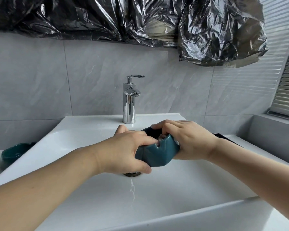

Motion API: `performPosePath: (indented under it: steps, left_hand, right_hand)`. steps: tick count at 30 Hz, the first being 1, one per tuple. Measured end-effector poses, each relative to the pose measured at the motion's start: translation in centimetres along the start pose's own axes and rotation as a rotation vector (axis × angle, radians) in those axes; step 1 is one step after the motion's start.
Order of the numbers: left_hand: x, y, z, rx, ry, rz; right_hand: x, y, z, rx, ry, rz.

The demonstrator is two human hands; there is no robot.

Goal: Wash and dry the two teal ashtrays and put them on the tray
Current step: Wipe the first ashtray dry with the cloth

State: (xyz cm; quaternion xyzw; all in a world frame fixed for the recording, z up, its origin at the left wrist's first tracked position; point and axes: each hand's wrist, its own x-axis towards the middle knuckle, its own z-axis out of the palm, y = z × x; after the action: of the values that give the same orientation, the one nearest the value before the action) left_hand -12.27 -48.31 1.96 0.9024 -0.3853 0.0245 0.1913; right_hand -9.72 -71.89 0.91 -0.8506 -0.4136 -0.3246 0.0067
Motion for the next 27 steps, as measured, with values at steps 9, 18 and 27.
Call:
performPosePath:
  steps: [9, 18, 27]
  left_hand:
    - [0.3, 0.5, 1.0, -0.077, 0.056, -0.034]
    - [-0.2, -1.0, 0.0, 0.112, 0.120, 0.164]
    - [0.4, 1.0, 1.5, 0.059, 0.122, 0.027]
  right_hand:
    - [0.2, -0.5, 0.5, -0.136, -0.022, -0.039]
    - [-0.3, 0.7, 0.4, 0.006, 0.058, -0.085]
    - [0.1, -0.1, 0.8, -0.156, -0.037, -0.069]
